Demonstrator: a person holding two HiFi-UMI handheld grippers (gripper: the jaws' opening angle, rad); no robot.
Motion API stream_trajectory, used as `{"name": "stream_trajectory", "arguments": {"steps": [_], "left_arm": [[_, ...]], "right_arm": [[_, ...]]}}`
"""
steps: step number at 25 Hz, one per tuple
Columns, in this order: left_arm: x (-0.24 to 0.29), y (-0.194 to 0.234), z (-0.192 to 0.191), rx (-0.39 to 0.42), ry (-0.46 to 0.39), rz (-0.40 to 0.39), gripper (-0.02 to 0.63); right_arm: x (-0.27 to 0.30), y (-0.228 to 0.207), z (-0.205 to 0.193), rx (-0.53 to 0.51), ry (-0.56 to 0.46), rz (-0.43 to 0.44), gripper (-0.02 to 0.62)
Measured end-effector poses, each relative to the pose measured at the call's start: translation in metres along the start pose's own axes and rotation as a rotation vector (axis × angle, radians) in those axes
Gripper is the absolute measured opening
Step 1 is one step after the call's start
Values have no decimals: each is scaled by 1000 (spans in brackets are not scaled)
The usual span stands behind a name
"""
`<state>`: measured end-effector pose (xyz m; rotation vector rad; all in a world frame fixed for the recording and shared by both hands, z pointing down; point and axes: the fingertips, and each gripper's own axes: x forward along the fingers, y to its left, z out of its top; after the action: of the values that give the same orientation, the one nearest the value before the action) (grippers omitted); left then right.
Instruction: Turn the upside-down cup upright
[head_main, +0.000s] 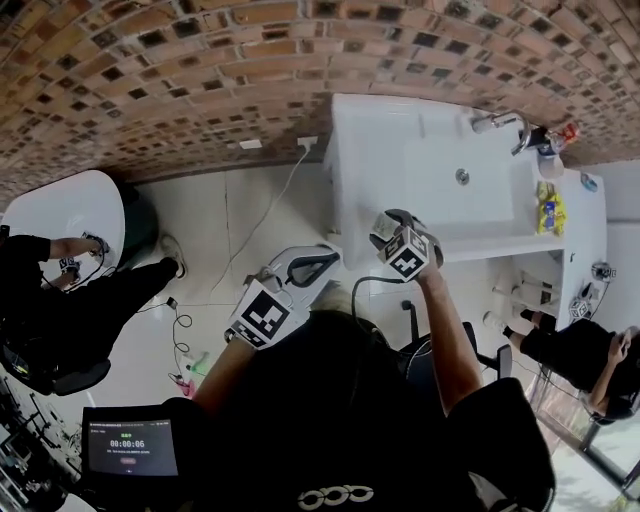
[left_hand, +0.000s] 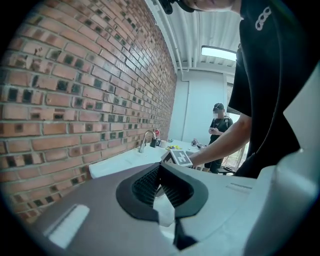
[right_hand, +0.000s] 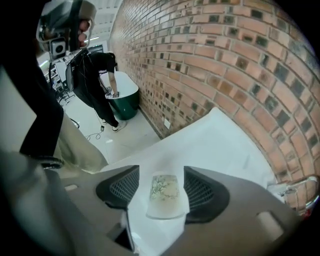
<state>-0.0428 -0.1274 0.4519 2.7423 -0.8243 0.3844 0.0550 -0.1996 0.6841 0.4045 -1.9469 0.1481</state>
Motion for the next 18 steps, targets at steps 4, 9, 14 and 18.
{"name": "stream_trajectory", "arguments": {"steps": [4,9,14,18], "left_arm": [[-1,21,0,-22,2,39,15],[0,43,0,-40,13,70,15],[4,54,-2,-54,21,79,15],[7,60,-6,-69,22,87,15]], "right_arm": [[22,-3,-6,-42,69,46,269],[45,-6,-16,-57,128,103,276],[60,-8,-20,-68,173,157,278],[71,-4,-24,-67,215,210,288]]}}
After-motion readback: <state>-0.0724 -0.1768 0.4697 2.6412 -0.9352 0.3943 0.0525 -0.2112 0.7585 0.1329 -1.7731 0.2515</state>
